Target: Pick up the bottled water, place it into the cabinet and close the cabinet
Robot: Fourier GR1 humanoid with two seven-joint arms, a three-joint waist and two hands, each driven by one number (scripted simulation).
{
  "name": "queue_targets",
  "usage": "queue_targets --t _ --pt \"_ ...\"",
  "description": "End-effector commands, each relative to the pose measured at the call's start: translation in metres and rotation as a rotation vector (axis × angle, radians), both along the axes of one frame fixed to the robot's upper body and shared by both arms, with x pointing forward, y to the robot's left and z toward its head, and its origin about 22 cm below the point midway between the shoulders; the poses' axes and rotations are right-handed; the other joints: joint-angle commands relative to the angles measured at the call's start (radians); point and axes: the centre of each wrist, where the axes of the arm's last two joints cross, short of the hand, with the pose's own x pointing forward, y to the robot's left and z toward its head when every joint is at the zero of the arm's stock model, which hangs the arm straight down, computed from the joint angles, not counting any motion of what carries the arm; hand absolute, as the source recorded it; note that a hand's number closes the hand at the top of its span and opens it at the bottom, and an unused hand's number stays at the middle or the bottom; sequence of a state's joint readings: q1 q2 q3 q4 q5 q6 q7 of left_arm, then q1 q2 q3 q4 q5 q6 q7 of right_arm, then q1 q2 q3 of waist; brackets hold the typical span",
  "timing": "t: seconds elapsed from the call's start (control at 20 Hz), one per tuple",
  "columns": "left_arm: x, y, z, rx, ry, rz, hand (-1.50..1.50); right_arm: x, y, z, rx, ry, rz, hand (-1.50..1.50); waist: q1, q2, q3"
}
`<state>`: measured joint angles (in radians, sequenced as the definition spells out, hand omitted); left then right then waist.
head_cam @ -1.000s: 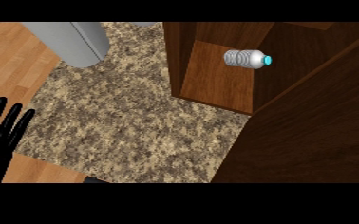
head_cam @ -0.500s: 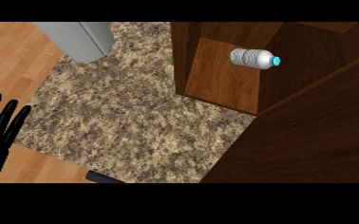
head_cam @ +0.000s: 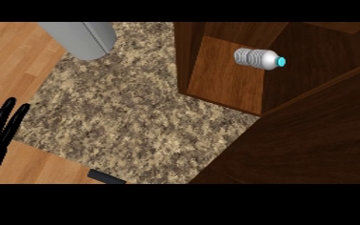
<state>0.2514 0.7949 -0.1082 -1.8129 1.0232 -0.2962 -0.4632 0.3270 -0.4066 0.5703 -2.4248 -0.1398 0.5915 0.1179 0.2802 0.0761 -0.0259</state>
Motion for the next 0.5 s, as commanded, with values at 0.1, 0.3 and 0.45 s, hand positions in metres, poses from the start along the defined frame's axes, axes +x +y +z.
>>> queue_targets --t 0.1,0.3,0.45 --pt "0.001 0.004 0.0 0.006 0.007 0.001 -1.5 0.024 0.011 0.002 -0.08 -0.027 -0.09 1.5 0.008 -0.008 0.0" --pt "0.0 0.004 -0.004 0.004 0.019 -0.007 -1.5 0.044 0.02 0.002 -0.151 -0.037 -0.107 1.5 0.006 -0.012 0.0" --pt "0.0 0.005 -0.004 0.002 0.027 -0.007 -1.5 0.064 0.027 -0.001 -0.191 -0.023 -0.143 1.5 -0.005 -0.016 0.004"
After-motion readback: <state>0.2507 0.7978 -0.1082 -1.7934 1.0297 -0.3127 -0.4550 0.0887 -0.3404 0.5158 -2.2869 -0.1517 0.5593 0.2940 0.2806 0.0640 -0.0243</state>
